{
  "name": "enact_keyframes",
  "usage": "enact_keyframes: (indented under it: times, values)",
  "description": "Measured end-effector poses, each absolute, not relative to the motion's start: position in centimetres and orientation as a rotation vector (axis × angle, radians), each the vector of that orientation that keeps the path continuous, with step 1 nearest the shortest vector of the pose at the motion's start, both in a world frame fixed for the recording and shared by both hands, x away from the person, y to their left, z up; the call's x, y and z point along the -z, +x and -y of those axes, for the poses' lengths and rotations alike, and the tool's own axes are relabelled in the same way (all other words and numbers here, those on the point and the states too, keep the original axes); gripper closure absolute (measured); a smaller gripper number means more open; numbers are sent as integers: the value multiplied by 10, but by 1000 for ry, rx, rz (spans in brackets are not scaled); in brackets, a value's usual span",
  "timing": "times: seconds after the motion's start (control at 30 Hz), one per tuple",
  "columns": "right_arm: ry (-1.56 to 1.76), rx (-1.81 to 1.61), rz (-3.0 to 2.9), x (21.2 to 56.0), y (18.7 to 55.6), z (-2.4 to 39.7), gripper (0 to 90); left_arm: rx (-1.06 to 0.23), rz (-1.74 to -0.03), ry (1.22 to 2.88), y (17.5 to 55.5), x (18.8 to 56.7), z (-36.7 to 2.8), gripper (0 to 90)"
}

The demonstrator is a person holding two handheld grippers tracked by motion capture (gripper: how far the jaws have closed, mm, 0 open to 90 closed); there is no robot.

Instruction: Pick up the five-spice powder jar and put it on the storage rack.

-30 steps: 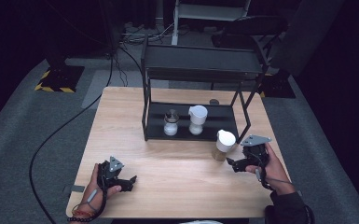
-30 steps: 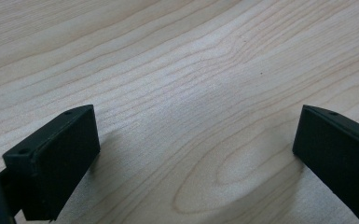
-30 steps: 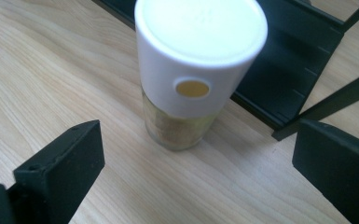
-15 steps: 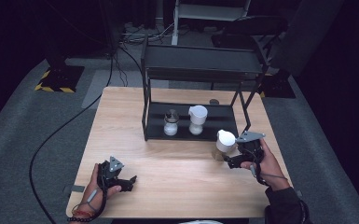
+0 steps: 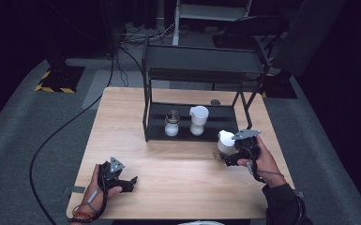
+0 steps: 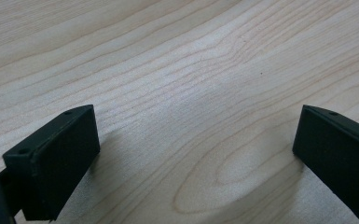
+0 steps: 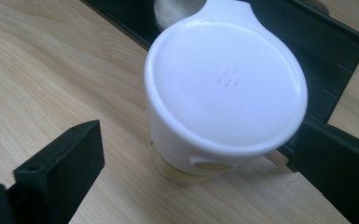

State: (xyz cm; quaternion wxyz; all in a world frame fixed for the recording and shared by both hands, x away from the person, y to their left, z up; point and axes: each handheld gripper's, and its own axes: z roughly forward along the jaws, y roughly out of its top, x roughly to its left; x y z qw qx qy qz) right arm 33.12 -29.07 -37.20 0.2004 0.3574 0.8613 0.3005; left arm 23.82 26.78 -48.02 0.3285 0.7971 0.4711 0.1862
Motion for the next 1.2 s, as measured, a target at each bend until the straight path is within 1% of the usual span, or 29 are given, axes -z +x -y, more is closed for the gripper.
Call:
enact_keyframes:
  times: [0.5, 0.57, 0.7, 1.03, 1.1, 1.17, 1.2]
  values:
    - [1019, -826, -2418, 375, 347, 277, 36, -487, -1233, 2086, 238, 480, -268, 5]
    - [1032, -827, -2416, 376, 349, 276, 73, -487, -1233, 2087, 238, 480, -268, 4]
    - [1051, -833, -2425, 377, 356, 276, 106, -488, -1233, 2086, 238, 480, -268, 5]
    - [1087, -839, -2420, 380, 362, 275, 150, -488, -1233, 2086, 238, 480, -268, 5]
    - [1098, -843, -2412, 382, 363, 275, 185, -492, -1232, 2088, 238, 480, -267, 6]
    - [1114, -860, -2413, 384, 364, 276, 201, -492, -1232, 2088, 238, 480, -267, 7]
    - [1120, -867, -2414, 384, 365, 277, 227, -492, -1232, 2088, 238, 480, -267, 7]
